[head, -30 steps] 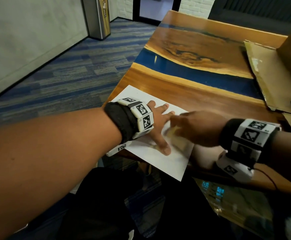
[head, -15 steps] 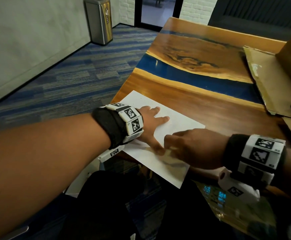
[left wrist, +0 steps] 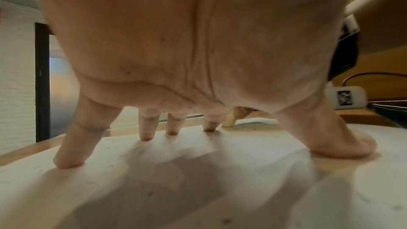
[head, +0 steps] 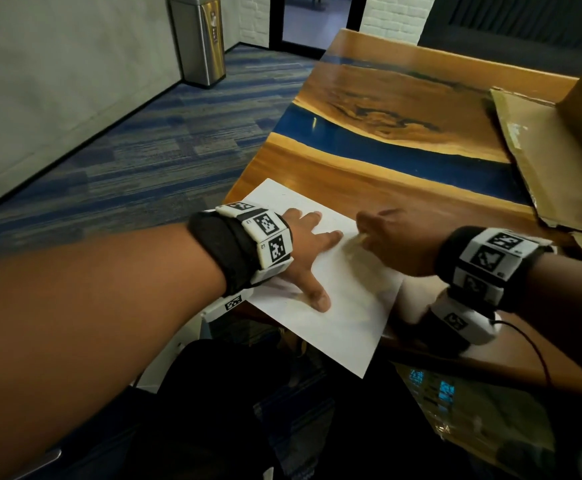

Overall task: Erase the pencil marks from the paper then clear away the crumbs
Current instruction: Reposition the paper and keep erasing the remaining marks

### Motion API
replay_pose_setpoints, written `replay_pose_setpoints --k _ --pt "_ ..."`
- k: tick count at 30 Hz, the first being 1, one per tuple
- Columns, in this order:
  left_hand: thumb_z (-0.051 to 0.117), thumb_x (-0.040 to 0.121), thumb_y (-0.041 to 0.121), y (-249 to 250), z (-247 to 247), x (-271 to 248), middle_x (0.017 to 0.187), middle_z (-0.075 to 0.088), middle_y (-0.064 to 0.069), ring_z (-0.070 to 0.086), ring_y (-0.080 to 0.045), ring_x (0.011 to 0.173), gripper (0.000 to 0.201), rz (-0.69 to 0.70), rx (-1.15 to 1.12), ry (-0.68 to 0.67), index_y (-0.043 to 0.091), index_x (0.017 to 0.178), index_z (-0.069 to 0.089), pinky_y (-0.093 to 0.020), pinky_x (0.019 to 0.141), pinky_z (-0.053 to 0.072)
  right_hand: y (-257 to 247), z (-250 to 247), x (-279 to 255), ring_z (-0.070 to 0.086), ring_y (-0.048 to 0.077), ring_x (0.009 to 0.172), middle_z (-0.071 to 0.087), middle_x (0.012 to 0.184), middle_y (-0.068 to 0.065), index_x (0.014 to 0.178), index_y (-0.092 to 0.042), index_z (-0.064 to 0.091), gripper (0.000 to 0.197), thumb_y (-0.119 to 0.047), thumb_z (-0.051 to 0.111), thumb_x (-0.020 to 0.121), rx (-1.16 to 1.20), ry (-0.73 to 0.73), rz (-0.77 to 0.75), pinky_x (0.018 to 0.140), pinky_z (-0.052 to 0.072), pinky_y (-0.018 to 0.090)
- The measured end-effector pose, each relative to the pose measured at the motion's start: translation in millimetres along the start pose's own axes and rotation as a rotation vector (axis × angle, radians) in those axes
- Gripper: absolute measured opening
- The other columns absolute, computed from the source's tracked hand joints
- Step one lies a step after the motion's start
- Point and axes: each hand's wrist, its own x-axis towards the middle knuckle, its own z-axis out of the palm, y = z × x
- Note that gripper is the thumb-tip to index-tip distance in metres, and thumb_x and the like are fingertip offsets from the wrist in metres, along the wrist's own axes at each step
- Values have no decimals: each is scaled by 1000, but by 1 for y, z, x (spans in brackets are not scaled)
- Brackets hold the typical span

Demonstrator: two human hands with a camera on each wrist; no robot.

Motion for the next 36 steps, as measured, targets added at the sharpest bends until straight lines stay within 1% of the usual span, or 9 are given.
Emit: replay_pose_setpoints --k 3,8,12,17,21,26,30,34,36 --pt "61 59 91 0 -1 1 166 -3 -13 9 -42 148 131 3 -3 -3 35 158 -3 -62 114 26 -15 7 -6 56 17 86 59 101 -7 122 -30 46 23 -40 42 102 63 -47 -148 68 44 32" --pt "60 58 91 2 -2 1 166 -2 -11 10 -40 149 132 -22 9 -6 37 157 -8 -63 114 25 10 2 5 52 12 76 55 88 -9 118 -29 47 20 -40 42 102 -14 -5 56 67 49 34" --pt "62 60 90 3 -3 0 166 -3 -11 9 -41 149 132 -20 7 -11 35 158 -7 -62 114 25 -8 7 -7 53 14 84 57 99 -11 119 -34 45 19 -41 44 102 65 -69 -158 68 42 31" --pt "62 58 91 4 -3 1 167 -5 -8 8 -40 150 133 -38 7 -15 39 157 -9 -63 115 23 13 6 -2 51 12 79 58 96 -7 117 -30 46 18 -40 41 102 1 -5 25 65 43 32" --pt "62 56 92 4 -5 1 167 -3 -9 9 -41 149 134 -35 12 -21 39 156 -10 -63 115 24 -4 8 -18 56 13 92 58 108 -9 122 -34 47 23 -43 42 102 70 -110 -198 79 52 35" --pt "63 54 92 7 -8 1 164 4 -10 16 -41 146 133 -54 32 -30 43 155 -9 -63 111 29 23 8 -14 56 18 89 56 100 -8 115 -37 46 17 -43 46 100 -40 1 -30 78 53 38" --pt "64 54 91 9 -11 1 165 2 -10 15 -42 147 134 -58 28 -45 45 155 -11 -62 112 29 -1 10 -34 57 12 95 54 110 -12 124 -36 47 24 -42 43 101 81 -114 -284 82 52 34" --pt "62 52 93 8 -11 2 164 5 -11 18 -42 146 135 -54 41 -39 45 155 -11 -62 110 31 12 5 -26 55 14 89 57 108 -8 122 -36 47 23 -43 45 101 -4 -19 -63 80 54 38" --pt "62 54 93 7 -11 0 165 4 -10 16 -42 147 134 -56 43 -40 44 155 -11 -61 112 29 -2 7 -28 56 15 90 55 107 -8 123 -35 46 24 -43 42 101 18 -18 -117 79 54 39"
